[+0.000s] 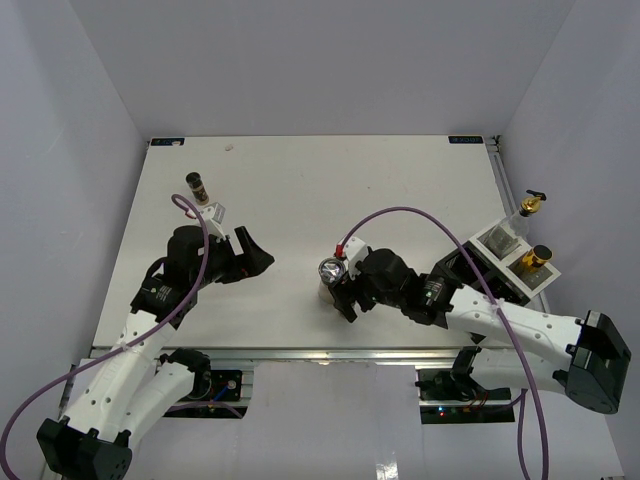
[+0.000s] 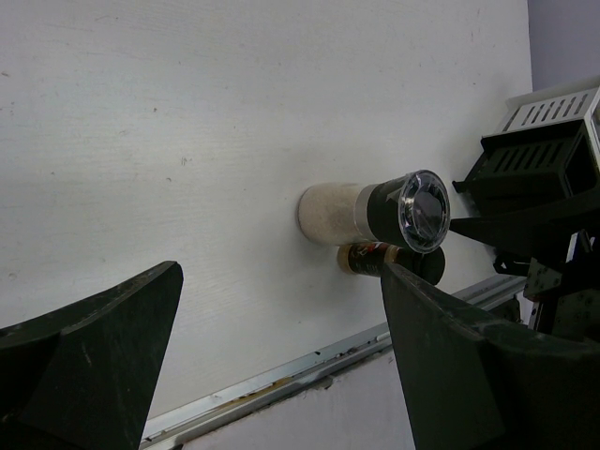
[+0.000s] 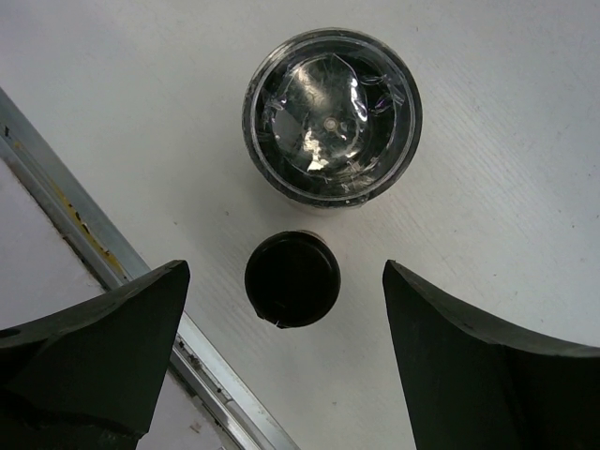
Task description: Organize the condiment bottles
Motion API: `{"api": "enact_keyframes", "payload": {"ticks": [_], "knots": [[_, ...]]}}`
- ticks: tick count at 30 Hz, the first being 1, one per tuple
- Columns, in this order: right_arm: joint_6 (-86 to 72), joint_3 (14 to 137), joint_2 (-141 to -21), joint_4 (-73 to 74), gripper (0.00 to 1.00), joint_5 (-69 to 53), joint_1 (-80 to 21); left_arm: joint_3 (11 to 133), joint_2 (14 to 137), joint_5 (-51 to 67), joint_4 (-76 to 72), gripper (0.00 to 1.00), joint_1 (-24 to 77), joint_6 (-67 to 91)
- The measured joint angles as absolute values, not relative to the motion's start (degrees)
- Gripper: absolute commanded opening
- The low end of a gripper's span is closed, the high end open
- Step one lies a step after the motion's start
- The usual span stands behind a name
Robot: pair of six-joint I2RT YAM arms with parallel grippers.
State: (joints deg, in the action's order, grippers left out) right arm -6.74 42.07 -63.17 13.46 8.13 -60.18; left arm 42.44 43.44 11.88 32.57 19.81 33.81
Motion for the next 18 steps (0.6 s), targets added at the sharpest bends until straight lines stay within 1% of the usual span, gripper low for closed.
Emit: {"api": "enact_keyframes", "payload": {"ticks": [10,18], "knots": [[-7.5,41.3,-65.8,12.3,0.81,10.5,-60.5,42.4,43.4,11.8,32.6,0.98,19.8,33.5],[-8.5,40.8,-67.2,11.4,0.71,11.7,-61.0,42.4,43.4,11.8,32.9,0.98,19.8,33.4]]}}
